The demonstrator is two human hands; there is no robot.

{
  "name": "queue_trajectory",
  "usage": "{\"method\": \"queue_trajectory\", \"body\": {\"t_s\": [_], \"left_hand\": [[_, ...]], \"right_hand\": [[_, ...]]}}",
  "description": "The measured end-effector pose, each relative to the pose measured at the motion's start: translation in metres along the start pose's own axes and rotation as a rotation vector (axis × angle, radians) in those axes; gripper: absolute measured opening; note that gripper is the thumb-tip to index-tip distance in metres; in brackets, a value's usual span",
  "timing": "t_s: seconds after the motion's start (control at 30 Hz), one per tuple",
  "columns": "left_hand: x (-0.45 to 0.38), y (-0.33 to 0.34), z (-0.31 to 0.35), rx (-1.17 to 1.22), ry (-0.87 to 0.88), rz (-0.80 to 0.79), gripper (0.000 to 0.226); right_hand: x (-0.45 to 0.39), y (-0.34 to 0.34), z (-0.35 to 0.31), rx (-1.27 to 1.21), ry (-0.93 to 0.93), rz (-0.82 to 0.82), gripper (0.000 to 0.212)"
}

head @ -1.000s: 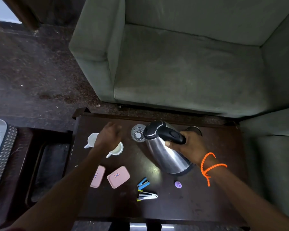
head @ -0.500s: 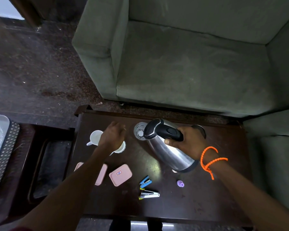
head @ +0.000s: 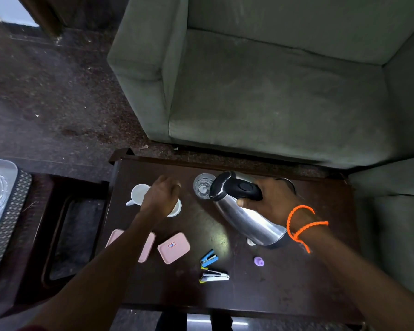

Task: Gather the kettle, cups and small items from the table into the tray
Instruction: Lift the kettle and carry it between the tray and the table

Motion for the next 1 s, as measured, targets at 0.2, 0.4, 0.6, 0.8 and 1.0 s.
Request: {"method": "queue_trajectory", "body": {"t_s": [0.2,0.4,0.6,0.8,1.0], "left_hand": [[0.001,0.001,0.003,0.0,0.021,0.012,0.019],[0.002,0.003,0.001,0.005,0.017,0.03,0.018],[0.0,0.007,0.004,0.006,0.037,0.033,0.016],[0.0,0.011,0.002,-0.004,0.029,0.013,0.018],[-0.003,0.01,0.002,0.009,0.027,0.011,0.023]], "right_hand": [[-0.001,-0.001,-0.004,-0.008,0.019,-0.036,0.036],[-0.001,-0.005,-0.007,0.004,0.052,-0.045,0.037],[0.002,-0.013,-0.014,0.019,0.075,-0.061,0.04],[0.003,-0.018,-0.014,0.021,0.084,-0.051,0.03],[0.002,-0.022,-0.014,0.011,0.099,-0.035,0.04]]}}
Point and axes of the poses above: each hand's wrist, its own x-axis away from the middle knuckle, its own y-axis out of the palm, z = x × y, the point moved 5 cm from there along -x, towards the middle knuckle, and after that the axes turned 1 degree about z, right-handed, at the moved point
